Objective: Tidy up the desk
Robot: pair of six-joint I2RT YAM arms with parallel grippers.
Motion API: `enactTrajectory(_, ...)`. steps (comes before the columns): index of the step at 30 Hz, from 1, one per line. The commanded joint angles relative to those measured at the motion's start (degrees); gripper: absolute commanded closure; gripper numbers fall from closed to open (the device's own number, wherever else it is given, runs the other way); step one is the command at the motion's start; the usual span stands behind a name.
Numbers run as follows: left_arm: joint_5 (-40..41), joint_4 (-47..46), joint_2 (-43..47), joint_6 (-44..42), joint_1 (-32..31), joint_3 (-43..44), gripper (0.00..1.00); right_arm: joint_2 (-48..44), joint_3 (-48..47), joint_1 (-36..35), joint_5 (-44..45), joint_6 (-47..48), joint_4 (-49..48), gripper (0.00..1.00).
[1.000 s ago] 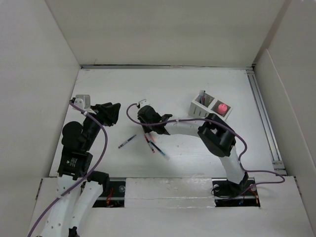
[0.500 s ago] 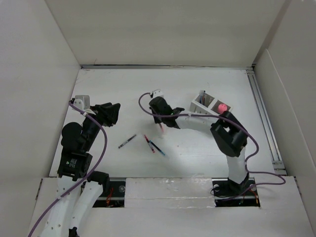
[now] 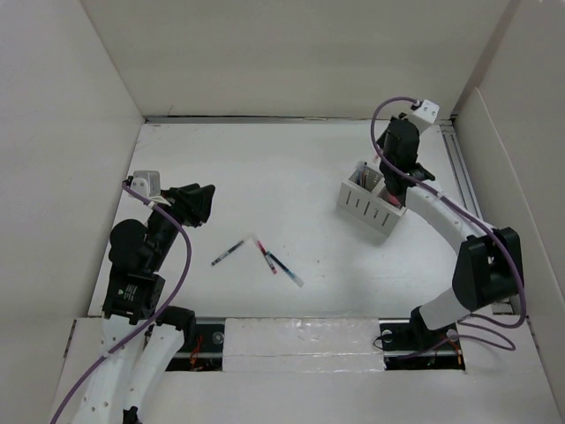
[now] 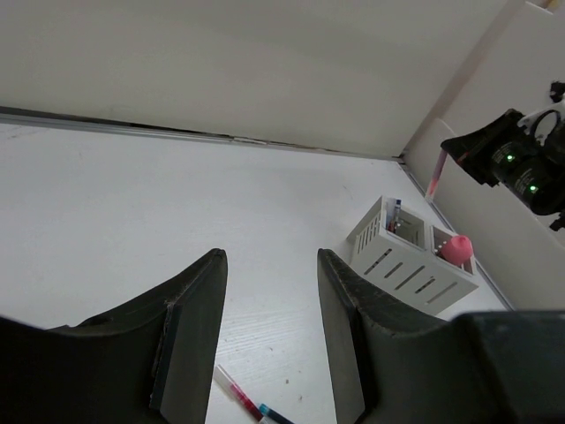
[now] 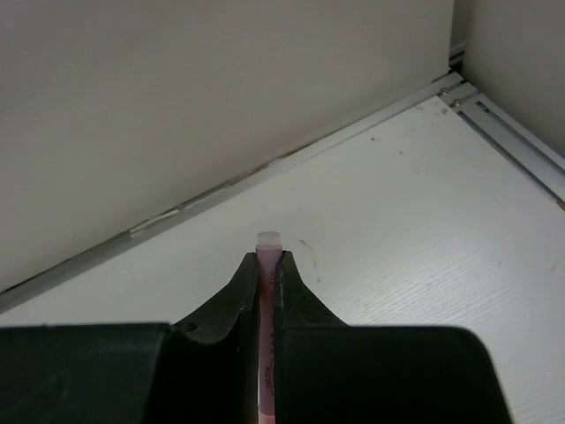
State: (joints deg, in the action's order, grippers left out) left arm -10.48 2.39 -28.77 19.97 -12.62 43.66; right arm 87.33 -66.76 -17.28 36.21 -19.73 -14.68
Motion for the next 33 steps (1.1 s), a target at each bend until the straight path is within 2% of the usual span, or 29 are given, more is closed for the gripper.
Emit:
enactTrajectory(1, -0.33, -2.57, 0.21, -0.54, 0.32, 1.34, 0.59, 3.63, -0.56, 0.49, 1.94, 0.13, -1.24, 1.0)
enactTrajectory(5, -0.07, -2.74, -0.05, -0.54, 0.32, 1.43, 0.59, 1.88, 3.29, -0.21, 2.38, -0.31, -2.54, 1.0)
enactTrajectory(12, -0.68, -2.74, -0.49, -0.45, 0.32, 1.43, 0.59, 1.62, 8.22, -4.6, 8.53, -1.8, -2.81, 0.99)
enactTrajectory(13, -0.86, -2.83, -0.14, -0.45, 0.32, 1.34, 0.59, 0.75, 8.92, -5.74, 9.05, -1.89, -3.25, 0.88)
enactTrajectory(14, -0.77, -2.92, -0.14, -0.45, 0.32, 1.17, 0.59, 0.04, 10.58, -6.36, 9.67, -1.98, -4.3, 0.82)
enactTrajectory(17, -0.42, -2.92, -0.32, -0.45, 0.32, 1.34, 0.59, -2.93, 12.27, -8.73, 10.55, -1.98, -5.01, 0.67)
enactTrajectory(20, -0.86, -2.92, -0.32, -0.37, 0.32, 1.34, 0.59, -6.71, 13.41, -11.45, 10.29, -1.81, -4.49, 0.61)
enactTrajectory(22, -0.42, -2.92, -0.23, -0.37, 0.32, 1.34, 0.59, -8.83, 14.11, -13.3, 9.76, -1.98, -3.61, 0.6)
enactTrajectory(24, -0.68, -2.83, -0.49, -0.37, 0.32, 1.34, 0.59, -11.46, 14.55, -16.62, 9.15, -2.68, -1.41, 0.63)
enactTrajectory(25, -0.68, -2.83, -0.41, -0.37, 0.32, 1.17, 0.59, -12.26, 15.08, -17.6, 7.67, -3.12, -0.71, 0.72)
enactTrajectory(26, -0.77, -2.92, -0.23, -0.37, 0.32, 1.17, 0.59, -12.88, 15.34, -18.48, 1.65, -3.82, 0.6, 0.87)
enactTrajectory(27, -0.51, -3.01, -0.06, -0.37, 0.32, 1.25, 0.59, -13.32, 15.87, -20.23, -2.41, -4.09, 1.14, 0.96)
enactTrajectory(28, -0.24, -2.92, -0.14, -0.37, 0.32, 1.34, 0.59, -13.24, 16.92, -20.95, -7.07, -4.09, 1.14, 1.0)
enactTrajectory(29, 0.02, -2.92, -0.32, -0.37, 0.32, 1.34, 0.59, -12.63, 17.36, -21.65, -17.21, -4.09, 1.14, 1.0)
enactTrajectory(32, -0.24, -2.83, -0.41, -0.45, 0.32, 1.34, 0.59, -7.63, 18.42, -27.0, -29.13, -2.52, 1.4, 1.0)
enactTrajectory(33, 0.02, -2.92, -0.14, -0.54, 0.32, 1.34, 0.59, -5.96, 17.73, -28.5, -30.48, -1.99, 3.41, 0.99)
